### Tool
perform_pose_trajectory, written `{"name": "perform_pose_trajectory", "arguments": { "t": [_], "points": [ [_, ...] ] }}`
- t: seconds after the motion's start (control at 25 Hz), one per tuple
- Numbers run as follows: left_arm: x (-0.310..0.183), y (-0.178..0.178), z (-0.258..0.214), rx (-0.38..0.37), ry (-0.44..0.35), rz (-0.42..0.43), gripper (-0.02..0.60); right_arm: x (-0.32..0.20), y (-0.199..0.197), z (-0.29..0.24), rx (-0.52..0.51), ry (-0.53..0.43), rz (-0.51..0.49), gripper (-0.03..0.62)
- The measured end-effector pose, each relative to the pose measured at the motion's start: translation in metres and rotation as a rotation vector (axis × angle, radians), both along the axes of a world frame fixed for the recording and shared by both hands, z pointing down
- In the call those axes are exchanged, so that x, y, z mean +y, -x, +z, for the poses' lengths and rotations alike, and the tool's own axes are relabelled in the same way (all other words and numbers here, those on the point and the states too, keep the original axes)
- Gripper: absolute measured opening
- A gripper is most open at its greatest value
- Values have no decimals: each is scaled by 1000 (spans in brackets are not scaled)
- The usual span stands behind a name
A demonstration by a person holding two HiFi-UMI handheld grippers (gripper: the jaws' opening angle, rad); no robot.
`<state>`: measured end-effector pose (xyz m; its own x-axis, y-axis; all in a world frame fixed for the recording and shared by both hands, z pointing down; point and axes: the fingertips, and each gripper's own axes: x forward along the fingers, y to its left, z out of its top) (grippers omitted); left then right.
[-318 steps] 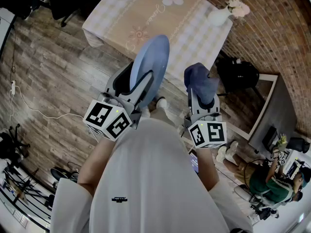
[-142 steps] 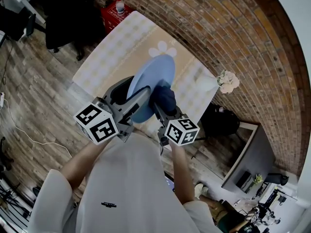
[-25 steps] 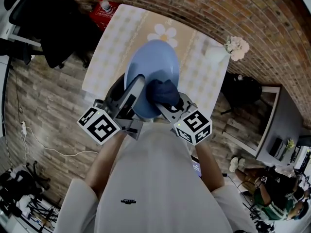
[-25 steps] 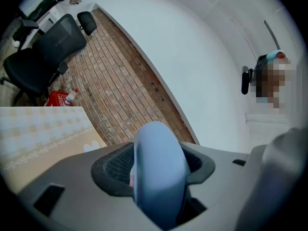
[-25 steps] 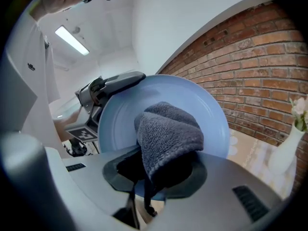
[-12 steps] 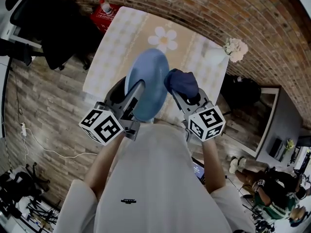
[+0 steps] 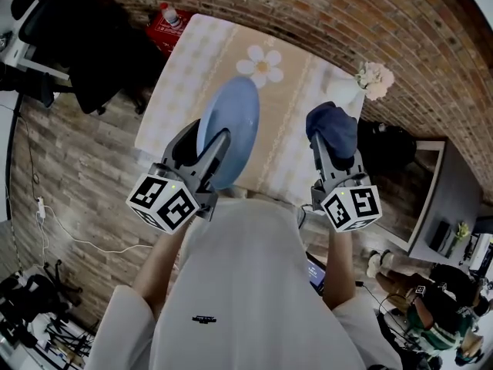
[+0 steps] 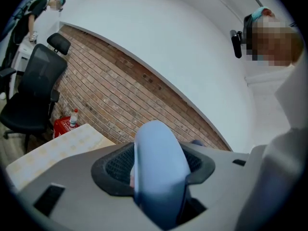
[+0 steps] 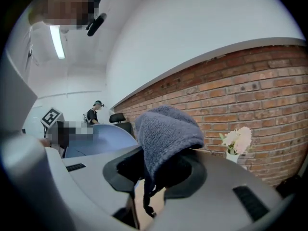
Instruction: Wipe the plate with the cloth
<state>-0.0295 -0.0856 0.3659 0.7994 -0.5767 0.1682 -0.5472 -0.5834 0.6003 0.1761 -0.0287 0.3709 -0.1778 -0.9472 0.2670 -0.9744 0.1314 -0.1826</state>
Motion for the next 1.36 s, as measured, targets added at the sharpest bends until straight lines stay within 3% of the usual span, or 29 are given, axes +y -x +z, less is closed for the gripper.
{"name": "perform_pose_trajectory", "arguments": {
  "t": [0.16, 0.6, 1.36],
  "points": [
    [0, -2, 2, -76, -46, 4, 259, 10, -15, 2, 2, -28, 64, 132],
    [-2, -11, 6, -195, -133, 14, 259, 29, -21, 28, -23, 20, 125, 132],
    [3, -3, 9, -225, -157, 7, 259, 25, -12, 36, -38, 44, 138, 130]
  ]
}}
